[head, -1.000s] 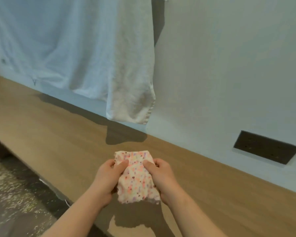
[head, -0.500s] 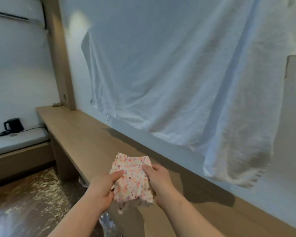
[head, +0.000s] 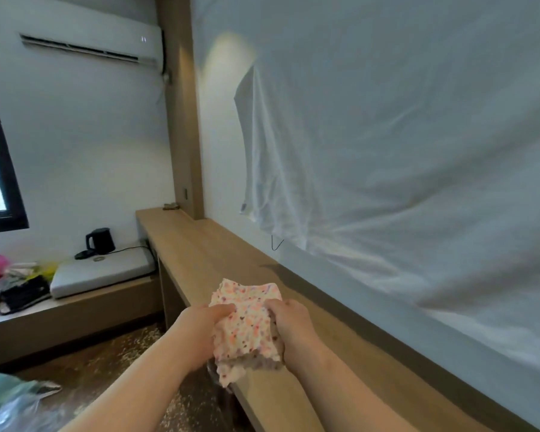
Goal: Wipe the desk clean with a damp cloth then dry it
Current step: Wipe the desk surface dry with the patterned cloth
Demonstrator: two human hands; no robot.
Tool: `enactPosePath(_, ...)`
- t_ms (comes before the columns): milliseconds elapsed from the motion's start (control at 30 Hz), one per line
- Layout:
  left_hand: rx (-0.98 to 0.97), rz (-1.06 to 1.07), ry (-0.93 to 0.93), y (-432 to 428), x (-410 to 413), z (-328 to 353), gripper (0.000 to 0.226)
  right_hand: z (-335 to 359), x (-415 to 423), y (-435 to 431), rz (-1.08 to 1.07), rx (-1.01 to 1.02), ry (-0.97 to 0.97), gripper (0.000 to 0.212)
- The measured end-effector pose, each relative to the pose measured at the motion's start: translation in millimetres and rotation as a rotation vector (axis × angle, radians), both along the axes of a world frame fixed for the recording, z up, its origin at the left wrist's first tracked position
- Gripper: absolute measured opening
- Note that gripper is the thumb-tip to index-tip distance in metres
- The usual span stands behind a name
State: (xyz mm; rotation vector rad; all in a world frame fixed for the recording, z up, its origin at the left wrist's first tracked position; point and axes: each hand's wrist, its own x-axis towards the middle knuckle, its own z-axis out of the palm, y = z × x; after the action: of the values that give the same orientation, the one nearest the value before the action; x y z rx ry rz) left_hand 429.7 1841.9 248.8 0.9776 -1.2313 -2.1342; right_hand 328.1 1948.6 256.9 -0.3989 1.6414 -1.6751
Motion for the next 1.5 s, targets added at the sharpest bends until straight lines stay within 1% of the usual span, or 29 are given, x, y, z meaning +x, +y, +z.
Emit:
enactPosePath(67, -0.025, 0.03, -0.01, -46.3, -12.9, 1.4, 0.032, -2.0, -15.5, -48.4, 0.013, -0.001, 0.01, 0.009)
enactPosePath(133, -0.033, 0.063, -0.028, -93.2, -27.2, 2.0, 0.033, -5.4, -33.4, -99.9, 0.023, -0.023, 0.0, 0.014)
enactPosePath(200, -0.026, 0.106, -0.048, -134.5, -38.6, 1.8, 0.034, -7.6, -48.5, -147.4, 0.025, -0.024, 0.006, 0.014)
enactPosePath(333, -0.037, 0.196, -0.092, -227.2, -50.9, -2.5, 0.022, -12.7, -66.3, -254.0, 0.068, -0.016, -0.015, 0.007)
enactPosePath(433, -0.017, 0.236, -0.124, -293.3, -50.8, -11.8, 0.02, -20.8, -70.6, -326.6, 0.113, -0.001, -0.05, 0.006)
enactPosePath(667, -0.003, 0.259, -0.124, -475.9, -46.8, -18.0, 0.025, -30.6, -68.9, -513.9, 0.139, 0.018, -0.04, 0.006)
enactPosePath(800, -0.002, 0.244, -0.122, -592.1, -42.1, -7.7, 0.019, -25.8, -67.6, -639.0, 0.114, 0.026, -0.026, 0.009)
enactPosePath(900, -0.106, 0.226, -0.154, -676.9, -42.0, -4.3, 0.017, -19.9, -66.6, -724.4, 0.101, 0.063, 0.0, 0.015)
enactPosePath(967, -0.186, 0.177, -0.179, -728.7, -46.2, -5.5, 0.018, -18.9, -69.6, -772.1, 0.114, 0.082, -0.008, 0.018)
enactPosePath(1067, -0.214, 0.163, -0.213, -805.2, -60.0, -12.6, 0.019, -26.2, -82.5, -844.4, 0.1, 0.106, -0.012, 0.018)
enactPosePath(1133, -0.187, 0.184, -0.202, -857.6, -72.4, -19.2, 0.013, -31.5, -91.4, -894.2, 0.102, 0.093, -0.018, 0.011)
enactPosePath(1200, -0.15, 0.22, -0.193, -911.5, -86.2, -26.6, 0.012, -35.9, -103.2, -947.6, 0.109, 0.092, -0.009, 0.011)
enactPosePath(1333, -0.084, 0.256, -0.172, -1023.9, -116.1, -44.1, 0.022, -44.5, -134.8, -1061.5, 0.137, 0.066, -0.028, 0.01)
enactPosePath(1500, -0.033, 0.297, -0.183, -1149.1, -142.4, -53.4, 0.03, -52.0, -162.3, -1190.0, 0.174, 0.123, -0.034, 0.014)
